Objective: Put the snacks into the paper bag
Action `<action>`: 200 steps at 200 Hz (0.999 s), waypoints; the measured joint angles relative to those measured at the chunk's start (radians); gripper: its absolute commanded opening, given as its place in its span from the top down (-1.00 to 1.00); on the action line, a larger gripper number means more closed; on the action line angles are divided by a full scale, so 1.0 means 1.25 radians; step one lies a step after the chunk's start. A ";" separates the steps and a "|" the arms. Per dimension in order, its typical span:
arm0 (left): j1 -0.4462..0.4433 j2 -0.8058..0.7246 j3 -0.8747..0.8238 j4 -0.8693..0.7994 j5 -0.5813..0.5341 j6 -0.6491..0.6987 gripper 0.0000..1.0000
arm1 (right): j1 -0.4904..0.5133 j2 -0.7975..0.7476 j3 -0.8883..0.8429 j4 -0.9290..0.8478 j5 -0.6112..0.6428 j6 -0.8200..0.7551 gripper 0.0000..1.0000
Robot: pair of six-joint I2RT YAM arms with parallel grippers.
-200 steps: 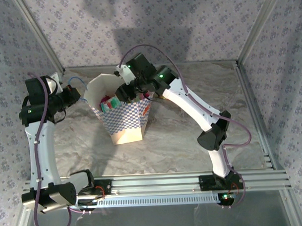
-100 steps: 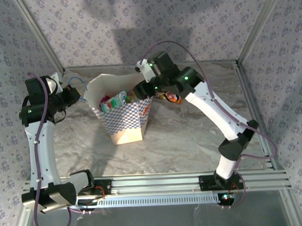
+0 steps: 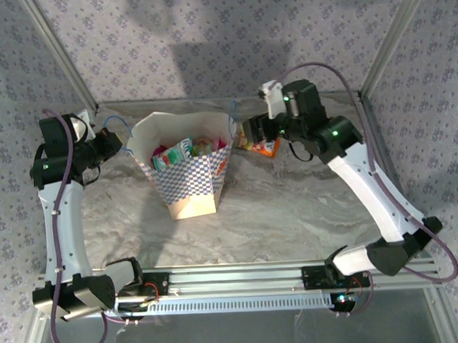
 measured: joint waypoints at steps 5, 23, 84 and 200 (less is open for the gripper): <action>0.000 0.001 0.000 0.001 0.000 -0.002 1.00 | -0.018 -0.014 -0.018 0.006 0.001 0.009 -0.48; 0.000 0.002 0.000 0.009 0.000 -0.005 1.00 | -0.071 -0.053 -0.067 0.019 0.004 0.039 -0.52; -0.001 0.017 0.000 0.013 -0.001 -0.012 1.00 | -0.191 -0.084 -0.147 0.042 -0.007 0.117 -0.64; -0.039 0.046 0.004 0.013 -0.049 -0.026 1.00 | -0.340 0.013 -0.248 0.072 -0.091 0.178 -0.66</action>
